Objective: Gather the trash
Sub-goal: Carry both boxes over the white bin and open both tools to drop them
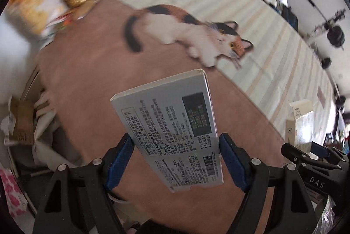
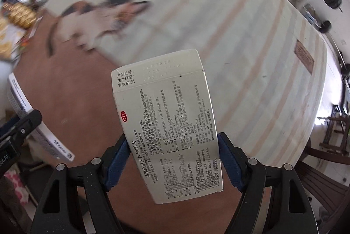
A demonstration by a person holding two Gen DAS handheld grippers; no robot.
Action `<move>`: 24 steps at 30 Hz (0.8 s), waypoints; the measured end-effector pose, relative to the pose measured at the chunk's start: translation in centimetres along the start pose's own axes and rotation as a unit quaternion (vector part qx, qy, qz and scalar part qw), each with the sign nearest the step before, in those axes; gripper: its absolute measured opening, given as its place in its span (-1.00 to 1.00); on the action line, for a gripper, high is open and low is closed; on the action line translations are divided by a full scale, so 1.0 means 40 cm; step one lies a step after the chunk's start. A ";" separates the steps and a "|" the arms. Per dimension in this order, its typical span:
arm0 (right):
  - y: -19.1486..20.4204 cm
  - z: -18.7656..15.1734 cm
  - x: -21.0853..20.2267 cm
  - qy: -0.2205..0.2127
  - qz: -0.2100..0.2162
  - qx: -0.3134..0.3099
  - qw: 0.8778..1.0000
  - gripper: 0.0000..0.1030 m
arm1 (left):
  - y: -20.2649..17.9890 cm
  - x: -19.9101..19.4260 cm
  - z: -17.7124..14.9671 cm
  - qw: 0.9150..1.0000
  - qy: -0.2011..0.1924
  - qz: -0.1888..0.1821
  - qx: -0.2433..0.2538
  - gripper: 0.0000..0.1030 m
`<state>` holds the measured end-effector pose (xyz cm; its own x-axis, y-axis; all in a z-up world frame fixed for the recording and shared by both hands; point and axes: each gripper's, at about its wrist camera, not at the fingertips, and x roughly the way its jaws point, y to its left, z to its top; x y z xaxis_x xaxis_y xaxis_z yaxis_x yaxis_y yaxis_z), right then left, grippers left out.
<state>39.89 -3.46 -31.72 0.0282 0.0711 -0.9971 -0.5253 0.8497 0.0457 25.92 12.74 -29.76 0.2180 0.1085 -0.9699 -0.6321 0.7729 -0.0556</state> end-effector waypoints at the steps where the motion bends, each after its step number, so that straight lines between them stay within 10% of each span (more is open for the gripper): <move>1: 0.024 -0.019 -0.018 -0.006 0.005 -0.009 1.000 0.54 | 0.017 -0.019 -0.023 1.000 -0.005 0.000 -0.006 0.50; 13: 0.396 -0.434 -0.085 -0.013 0.068 -0.125 0.990 0.54 | 0.484 -0.109 -0.497 0.988 -0.022 -0.006 -0.150 0.49; 24: 0.695 -0.731 0.464 0.117 0.036 -0.213 0.969 0.54 | 0.855 0.360 -0.880 0.945 0.093 -0.036 -0.312 0.49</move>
<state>0.95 6.20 -50.72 -0.1888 -0.0417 -0.9811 -0.8238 0.5506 0.1351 -18.73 18.75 -53.97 0.1783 -0.0868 -0.9801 -0.9487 0.2492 -0.1947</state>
